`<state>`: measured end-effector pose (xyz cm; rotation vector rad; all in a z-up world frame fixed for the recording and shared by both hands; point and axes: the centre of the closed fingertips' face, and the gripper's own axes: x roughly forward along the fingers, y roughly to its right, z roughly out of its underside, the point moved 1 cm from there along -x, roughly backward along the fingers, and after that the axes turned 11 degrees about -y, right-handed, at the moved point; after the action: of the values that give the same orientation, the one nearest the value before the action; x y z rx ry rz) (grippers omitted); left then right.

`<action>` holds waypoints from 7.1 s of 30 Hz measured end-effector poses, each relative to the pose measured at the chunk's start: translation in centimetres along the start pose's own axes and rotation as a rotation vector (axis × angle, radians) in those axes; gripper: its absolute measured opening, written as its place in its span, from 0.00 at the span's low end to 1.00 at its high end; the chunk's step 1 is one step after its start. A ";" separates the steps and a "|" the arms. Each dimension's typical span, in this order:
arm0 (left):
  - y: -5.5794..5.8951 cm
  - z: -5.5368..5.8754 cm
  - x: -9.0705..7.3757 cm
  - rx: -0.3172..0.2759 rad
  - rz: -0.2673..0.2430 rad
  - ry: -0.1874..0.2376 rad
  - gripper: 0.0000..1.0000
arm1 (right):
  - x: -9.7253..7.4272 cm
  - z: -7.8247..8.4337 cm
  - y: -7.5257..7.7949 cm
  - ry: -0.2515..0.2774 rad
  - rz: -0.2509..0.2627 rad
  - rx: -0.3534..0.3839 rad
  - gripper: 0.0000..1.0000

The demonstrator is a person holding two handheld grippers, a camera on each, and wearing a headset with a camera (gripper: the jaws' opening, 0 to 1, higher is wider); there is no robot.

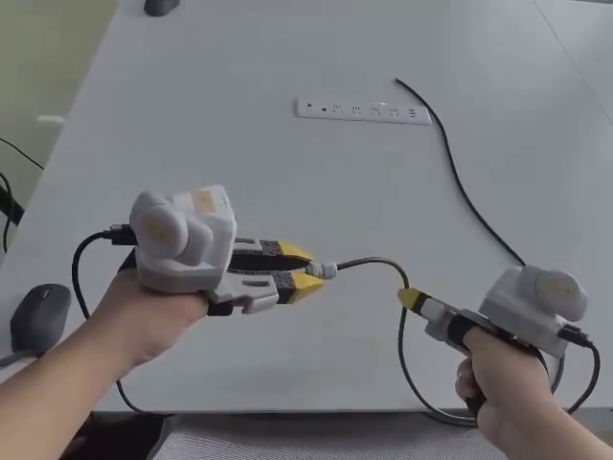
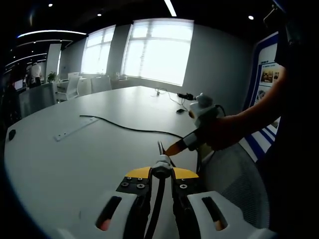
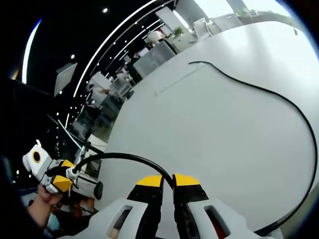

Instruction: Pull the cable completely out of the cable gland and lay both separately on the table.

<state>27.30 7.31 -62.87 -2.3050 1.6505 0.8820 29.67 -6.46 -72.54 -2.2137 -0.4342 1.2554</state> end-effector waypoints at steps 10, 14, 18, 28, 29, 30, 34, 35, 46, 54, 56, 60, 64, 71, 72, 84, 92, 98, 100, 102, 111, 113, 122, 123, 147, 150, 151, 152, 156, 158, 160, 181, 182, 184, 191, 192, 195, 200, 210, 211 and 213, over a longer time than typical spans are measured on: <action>0.1 0.0 -0.2 -0.002 -0.006 0.000 0.15 | -0.1 0.5 -0.2 -0.004 -0.018 -0.044 0.02; -0.2 -0.1 -0.3 -0.002 -0.010 0.002 0.15 | -0.1 0.6 -0.6 -0.008 -0.017 -0.104 0.02; -0.3 -0.3 -0.4 -0.005 -0.009 0.006 0.15 | -0.1 0.7 -0.9 -0.017 -0.005 -0.195 0.02; -0.1 -0.4 0.0 -0.003 -0.002 0.004 0.15 | -0.7 0.5 -2.5 -0.038 0.017 -0.425 0.11; -0.1 -0.4 0.0 -0.004 -0.001 0.004 0.15 | -0.9 0.4 -3.0 -0.039 0.028 -0.493 0.13; -0.1 -0.4 0.0 -0.005 -0.001 0.004 0.15 | -1.0 0.4 -3.4 -0.041 0.032 -0.539 0.14; -0.2 -0.2 0.0 -0.007 -0.002 0.001 0.15 | -1.6 0.0 -5.9 -0.034 0.026 -0.735 0.17; -0.2 -0.2 0.0 -0.007 -0.001 0.001 0.15 | -1.7 -0.2 -6.9 -0.032 0.019 -0.797 0.17; -0.2 -0.1 0.0 -0.006 0.000 -0.002 0.15 | -1.9 -0.1 -12.4 -0.036 0.028 -1.261 0.15; -0.1 -0.3 0.2 -0.003 0.007 0.000 0.15 | -1.1 1.0 -13.6 -0.067 0.030 -1.425 0.11; -0.1 -0.3 0.2 -0.001 0.009 0.000 0.15 | -0.9 1.0 -13.7 -0.072 0.041 -1.457 0.10; -0.1 -0.2 0.3 -0.002 0.014 -0.001 0.15 | -0.9 0.9 -14.1 -0.067 0.040 -1.492 0.06; -0.3 -0.3 0.3 0.000 0.013 -0.002 0.15 | -0.7 1.0 -14.0 -0.068 0.041 -1.506 0.03; -0.1 -0.4 0.4 0.003 0.022 0.006 0.15 | -0.8 1.1 -13.8 -0.066 0.046 -1.500 0.02; -0.1 -0.5 0.4 0.003 0.022 0.010 0.15 | -0.8 1.0 -13.8 -0.061 0.048 -1.496 0.02; 0.0 -0.5 0.6 0.002 0.027 0.013 0.15 | -0.6 0.5 -12.1 -0.072 0.074 -1.397 0.01; 0.1 -0.4 0.4 -0.002 0.025 0.017 0.15 | -0.5 0.1 -10.9 -0.065 0.066 -1.296 0.02; 0.0 -0.7 0.3 -0.002 0.021 0.024 0.15 | -0.5 -0.4 -10.0 -0.055 0.066 -1.210 0.02; 0.0 -0.7 0.3 -0.005 0.020 0.029 0.15 | -0.6 -0.6 -9.6 -0.053 0.069 -1.183 0.02; 0.0 -0.8 0.2 -0.006 0.019 0.033 0.15 | -0.7 -0.9 -9.1 -0.051 0.075 -1.161 0.02; 0.2 -1.1 0.0 -0.008 0.010 0.044 0.15 | -0.9 -1.7 -7.5 -0.033 0.088 -1.071 0.02; 0.2 -1.1 0.0 -0.009 0.010 0.046 0.15 | -1.0 -1.9 -7.1 -0.027 0.085 -1.046 0.02; 0.2 -1.1 0.0 -0.013 0.009 0.049 0.15 | -1.2 -2.5 -5.5 -0.002 0.099 -0.973 0.02; 0.2 -1.1 0.0 -0.014 0.009 0.048 0.15 | -1.3 -2.6 -5.3 -0.001 0.098 -0.961 0.02; 0.5 -1.1 0.1 -0.016 0.022 0.050 0.15 | -1.7 -3.3 -3.4 0.034 0.166 -0.962 0.03; 0.6 -1.2 0.0 -0.015 0.023 0.051 0.15 | -1.7 -3.4 -3.5 0.035 0.162 -0.966 0.03; 0.6 -1.3 0.0 -0.015 0.026 0.051 0.15 | -1.8 -3.5 -3.6 0.037 0.164 -0.973 0.03; 0.6 -1.3 0.0 -0.013 0.026 0.052 0.15 | -1.8 -3.5 -3.6 0.038 0.166 -0.980 0.03; 1.0 -1.3 0.1 -0.003 0.036 0.049 0.15 | -2.0 -3.7 -3.7 0.037 0.189 -1.031 0.03; 1.1 -1.4 0.2 -0.005 0.042 0.050 0.15 | -2.0 -3.7 -3.8 0.034 0.200 -1.061 0.03; 1.2 -1.4 0.2 -0.001 0.044 0.052 0.15 | -2.0 -3.7 -3.8 0.033 0.202 -1.077 0.03; 0.9 -1.6 0.4 -0.010 0.040 0.051 0.15 | -3.5 -2.1 -9.8 0.013 0.106 -1.337 0.15; 0.9 -1.6 0.5 -0.009 0.040 0.051 0.15 | -3.5 -1.8 -10.4 0.006 0.093 -1.364 0.17; 0.9 -1.7 0.5 -0.009 0.040 0.051 0.15 | -3.5 -1.3 -11.2 -0.003 0.071 -1.402 0.18; 0.9 -1.7 0.4 -0.007 0.037 0.052 0.15 | -3.1 -0.1 -12.5 -0.042 0.049 -1.503 0.17; 0.9 -1.7 0.4 -0.009 0.038 0.050 0.15 | -3.1 -0.1 -12.5 -0.043 0.053 -1.517 0.16; 0.9 -1.6 0.4 -0.006 0.039 0.047 0.15 | -3.0 0.0 -12.9 -0.047 0.052 -1.541 0.14; 1.0 -1.6 0.5 -0.005 0.042 0.046 0.15 | -2.5 0.4 -13.6 -0.053 0.042 -1.579 0.15; 1.0 -1.6 0.7 -0.007 0.048 0.046 0.15 | -2.2 0.6 -13.7 -0.059 0.046 -1.614 0.04; 1.0 -1.6 0.7 -0.011 0.051 0.046 0.15 | -2.2 0.6 -13.6 -0.060 0.043 -1.610 0.04; 1.0 -1.6 0.7 -0.008 0.051 0.045 0.15 | -2.2 0.6 -13.6 -0.061 0.041 -1.611 0.03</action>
<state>27.10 5.63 -61.81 -2.3145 1.7337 0.8552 27.89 3.39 -63.04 -3.3413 -1.9402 1.0319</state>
